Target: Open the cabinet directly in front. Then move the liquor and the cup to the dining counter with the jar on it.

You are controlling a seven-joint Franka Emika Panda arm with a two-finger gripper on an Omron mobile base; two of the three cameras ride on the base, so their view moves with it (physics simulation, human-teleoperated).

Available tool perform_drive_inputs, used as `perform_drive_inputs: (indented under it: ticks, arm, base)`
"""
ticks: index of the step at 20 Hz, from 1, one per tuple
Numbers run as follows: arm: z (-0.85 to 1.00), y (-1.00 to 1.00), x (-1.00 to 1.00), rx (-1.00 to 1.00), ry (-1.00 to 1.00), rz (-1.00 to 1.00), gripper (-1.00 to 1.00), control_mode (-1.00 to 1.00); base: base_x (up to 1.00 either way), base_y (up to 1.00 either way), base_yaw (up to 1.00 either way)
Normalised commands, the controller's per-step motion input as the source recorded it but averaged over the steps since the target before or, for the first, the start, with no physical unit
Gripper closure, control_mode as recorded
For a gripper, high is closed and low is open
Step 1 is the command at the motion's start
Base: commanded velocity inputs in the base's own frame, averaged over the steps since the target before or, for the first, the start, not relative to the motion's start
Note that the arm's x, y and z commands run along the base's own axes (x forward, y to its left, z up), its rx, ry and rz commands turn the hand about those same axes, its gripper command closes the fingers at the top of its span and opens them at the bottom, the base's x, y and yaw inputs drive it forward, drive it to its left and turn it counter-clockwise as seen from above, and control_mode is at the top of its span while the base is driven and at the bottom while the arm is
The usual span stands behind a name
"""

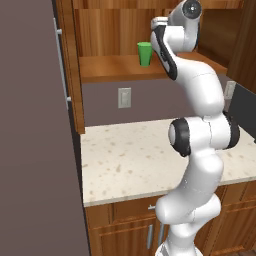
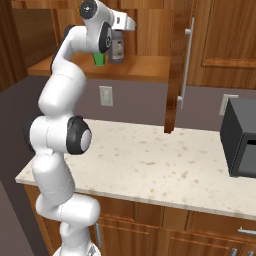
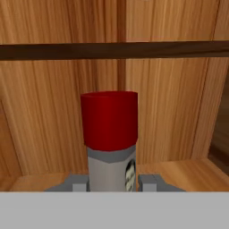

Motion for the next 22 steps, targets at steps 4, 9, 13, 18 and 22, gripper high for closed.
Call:
perform_drive_inputs:
  ticks: [4, 9, 13, 18, 22]
  arm:
    - [0.01, 0.00, -1.00, 0.00, -0.06, 0.00, 1.00, -1.00]
    - [0.00, 0.00, -1.00, 0.00, -0.10, 0.00, 1.00, -1.00]
    - [-0.24, 0.00, -1.00, 0.00, -0.08, 0.00, 1.00, -1.00]
    - [-0.52, 0.00, -1.00, 0.00, 0.00, 0.00, 1.00, -1.00]
    - [-0.47, 0.00, -1.00, 0.01, 0.00, 0.00, 1.00, -1.00]
  base:
    - [0.00, 0.00, 0.00]
    - [0.00, 0.00, 0.00]
    - [0.00, 0.00, 0.00]
    - [0.00, 0.00, 0.00]
    - [0.00, 0.00, 0.00]
